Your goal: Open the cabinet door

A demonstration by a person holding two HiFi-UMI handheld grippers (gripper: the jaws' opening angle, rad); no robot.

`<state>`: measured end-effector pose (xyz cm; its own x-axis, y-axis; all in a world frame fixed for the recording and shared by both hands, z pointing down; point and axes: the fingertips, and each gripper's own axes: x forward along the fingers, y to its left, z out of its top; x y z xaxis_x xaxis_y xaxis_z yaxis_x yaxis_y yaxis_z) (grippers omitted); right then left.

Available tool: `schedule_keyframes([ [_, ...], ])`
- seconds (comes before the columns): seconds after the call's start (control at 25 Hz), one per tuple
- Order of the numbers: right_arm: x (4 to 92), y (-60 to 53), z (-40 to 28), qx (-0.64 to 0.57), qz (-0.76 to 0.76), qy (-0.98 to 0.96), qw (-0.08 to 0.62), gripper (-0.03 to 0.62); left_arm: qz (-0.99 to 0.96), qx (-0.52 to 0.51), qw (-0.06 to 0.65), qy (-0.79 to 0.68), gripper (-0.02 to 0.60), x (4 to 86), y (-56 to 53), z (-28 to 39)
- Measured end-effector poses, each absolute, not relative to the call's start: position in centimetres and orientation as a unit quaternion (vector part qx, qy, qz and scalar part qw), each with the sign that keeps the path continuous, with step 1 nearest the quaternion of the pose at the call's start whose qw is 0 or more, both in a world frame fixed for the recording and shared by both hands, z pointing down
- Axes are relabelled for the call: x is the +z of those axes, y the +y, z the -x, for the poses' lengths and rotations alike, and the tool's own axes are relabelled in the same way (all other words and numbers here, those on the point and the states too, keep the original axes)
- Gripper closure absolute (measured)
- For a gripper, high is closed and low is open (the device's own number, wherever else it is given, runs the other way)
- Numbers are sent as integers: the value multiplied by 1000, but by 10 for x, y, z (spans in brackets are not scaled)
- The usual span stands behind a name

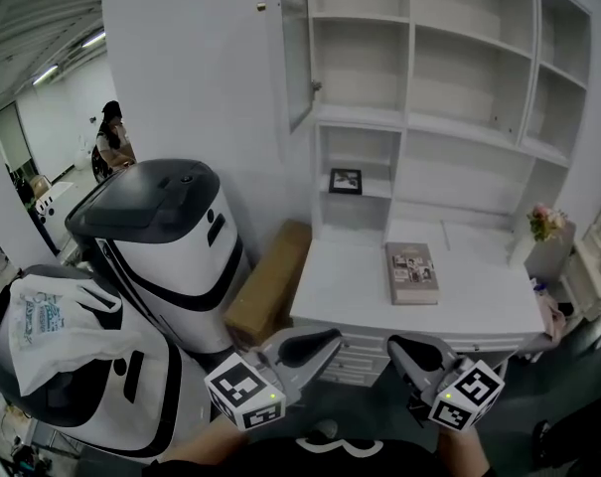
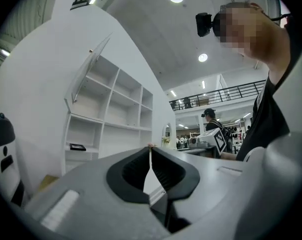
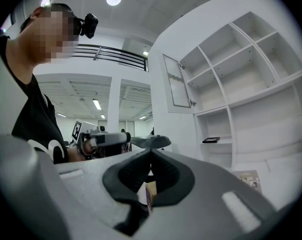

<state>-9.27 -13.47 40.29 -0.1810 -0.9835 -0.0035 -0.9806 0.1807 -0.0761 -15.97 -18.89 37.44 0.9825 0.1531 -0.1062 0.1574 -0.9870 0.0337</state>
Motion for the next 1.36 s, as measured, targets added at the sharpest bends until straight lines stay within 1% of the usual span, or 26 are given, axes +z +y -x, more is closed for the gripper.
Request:
schedule_keyframes([
  [0.16, 413, -122, 110, -23, 636, 771, 20, 592, -996, -34, 15, 86, 571, 390, -165, 164],
  [0.24, 415, -114, 118, -22, 632, 774, 33, 592, -996, -29, 15, 87, 571, 394, -160, 171],
  [0.36, 413, -104, 127, -16, 628, 776, 54, 592, -994, -33, 35, 93, 571, 397, -153, 179],
  [0.48, 415, -97, 137, -11, 625, 779, 45, 592, -994, -39, 49, 95, 571, 397, -146, 183],
  [0.56, 416, -93, 140, -10, 625, 780, 39, 592, -993, -40, 46, 97, 571, 395, -142, 185],
  [0.92, 412, -85, 130, -16, 643, 764, 48, 592, -994, -32, -3, 106, 571, 390, -126, 181],
  [1.36, 423, -97, 124, -30, 642, 765, 40, 592, -993, -23, 13, 117, 571, 398, -138, 172],
])
